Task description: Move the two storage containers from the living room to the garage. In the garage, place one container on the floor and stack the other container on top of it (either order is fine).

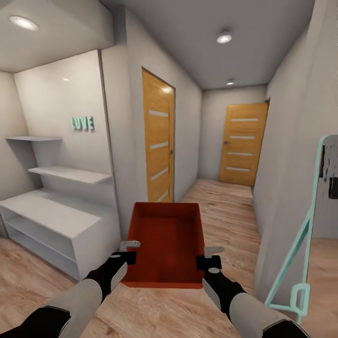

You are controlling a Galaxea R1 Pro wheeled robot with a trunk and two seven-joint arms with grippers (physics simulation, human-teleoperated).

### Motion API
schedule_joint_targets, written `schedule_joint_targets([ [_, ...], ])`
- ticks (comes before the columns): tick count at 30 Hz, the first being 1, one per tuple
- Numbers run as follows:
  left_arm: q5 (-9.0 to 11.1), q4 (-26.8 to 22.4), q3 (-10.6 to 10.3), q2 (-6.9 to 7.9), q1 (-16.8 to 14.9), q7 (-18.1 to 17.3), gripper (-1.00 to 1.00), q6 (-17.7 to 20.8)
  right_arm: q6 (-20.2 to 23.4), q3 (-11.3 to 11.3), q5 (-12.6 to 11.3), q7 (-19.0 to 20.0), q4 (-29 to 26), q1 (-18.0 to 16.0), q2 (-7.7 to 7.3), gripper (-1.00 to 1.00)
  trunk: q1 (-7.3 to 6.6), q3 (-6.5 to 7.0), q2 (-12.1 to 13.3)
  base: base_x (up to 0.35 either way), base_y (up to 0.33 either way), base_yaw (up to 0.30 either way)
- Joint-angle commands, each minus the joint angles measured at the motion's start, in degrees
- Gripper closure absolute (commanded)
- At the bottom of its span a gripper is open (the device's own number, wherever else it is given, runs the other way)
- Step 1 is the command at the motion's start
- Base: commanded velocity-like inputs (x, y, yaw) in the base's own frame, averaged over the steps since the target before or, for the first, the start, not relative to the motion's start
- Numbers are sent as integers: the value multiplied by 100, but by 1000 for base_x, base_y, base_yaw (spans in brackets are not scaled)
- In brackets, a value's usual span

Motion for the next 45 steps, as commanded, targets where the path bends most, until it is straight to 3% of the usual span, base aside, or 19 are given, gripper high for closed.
schedule_joint_targets([
  [1,-96,-33,311,177,-6,107,100,-245,-37,-74,-95,-43,152,-6,-3,100,4,-8,-6,297,224,-255],
  [45,-97,-33,311,177,-6,107,100,-245,-37,-74,-95,-42,152,-6,-11,100,4,-8,-6,297,224,-255],
])
